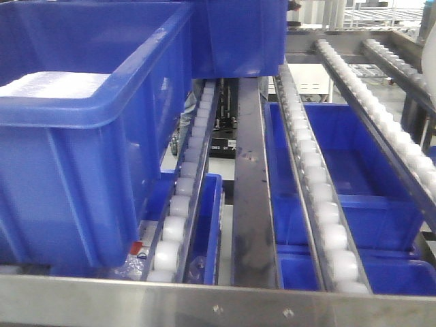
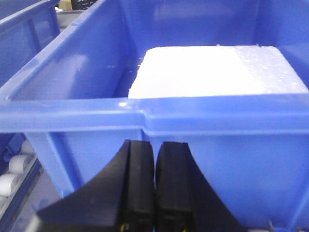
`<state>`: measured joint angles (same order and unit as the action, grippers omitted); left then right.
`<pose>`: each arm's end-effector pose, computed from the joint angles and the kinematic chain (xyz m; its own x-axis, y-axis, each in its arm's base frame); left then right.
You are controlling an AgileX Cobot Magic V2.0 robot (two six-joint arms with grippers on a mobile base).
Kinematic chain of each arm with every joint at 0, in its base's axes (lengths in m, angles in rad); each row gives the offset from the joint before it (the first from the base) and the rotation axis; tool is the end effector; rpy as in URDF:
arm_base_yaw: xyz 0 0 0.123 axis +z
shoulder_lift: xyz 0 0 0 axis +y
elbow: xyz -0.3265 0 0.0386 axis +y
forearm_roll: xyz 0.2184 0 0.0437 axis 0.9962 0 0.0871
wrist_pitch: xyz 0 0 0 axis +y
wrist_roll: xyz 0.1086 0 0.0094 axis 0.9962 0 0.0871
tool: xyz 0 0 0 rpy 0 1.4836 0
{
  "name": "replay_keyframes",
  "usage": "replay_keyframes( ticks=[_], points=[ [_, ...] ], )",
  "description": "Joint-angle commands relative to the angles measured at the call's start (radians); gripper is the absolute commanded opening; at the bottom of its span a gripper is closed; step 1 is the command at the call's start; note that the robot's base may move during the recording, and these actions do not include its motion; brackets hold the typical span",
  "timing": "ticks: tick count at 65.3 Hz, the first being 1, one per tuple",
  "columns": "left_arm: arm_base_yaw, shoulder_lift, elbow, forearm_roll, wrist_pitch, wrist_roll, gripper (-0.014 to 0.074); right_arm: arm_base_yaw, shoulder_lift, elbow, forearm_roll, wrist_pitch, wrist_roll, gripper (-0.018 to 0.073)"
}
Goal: Move white bin to right shelf second layer
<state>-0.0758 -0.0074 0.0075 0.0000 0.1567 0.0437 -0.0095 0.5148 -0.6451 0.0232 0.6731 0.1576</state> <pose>0.0004 0.0000 0.1952 -0.0660 0.0488 -0.9966 0.0787 0.9959 0.0436 0.0435 0.0012 0.3410 -0.4337 0.1789 -0.8831 0.0735 0.9838 0.1633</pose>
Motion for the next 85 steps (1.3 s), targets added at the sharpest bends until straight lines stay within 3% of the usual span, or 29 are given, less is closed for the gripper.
replay_keyframes(
  ticks=[1,85],
  points=[
    [-0.004,-0.016,0.037,0.000,-0.083,-0.005,0.0085,-0.005,0.000,-0.028,-0.002,-0.092,-0.002,0.0048],
    [-0.004,-0.016,0.037,0.000,-0.083,-0.005,0.0085,-0.005,0.000,-0.019,-0.008,-0.095,-0.002,0.0048]
  ],
)
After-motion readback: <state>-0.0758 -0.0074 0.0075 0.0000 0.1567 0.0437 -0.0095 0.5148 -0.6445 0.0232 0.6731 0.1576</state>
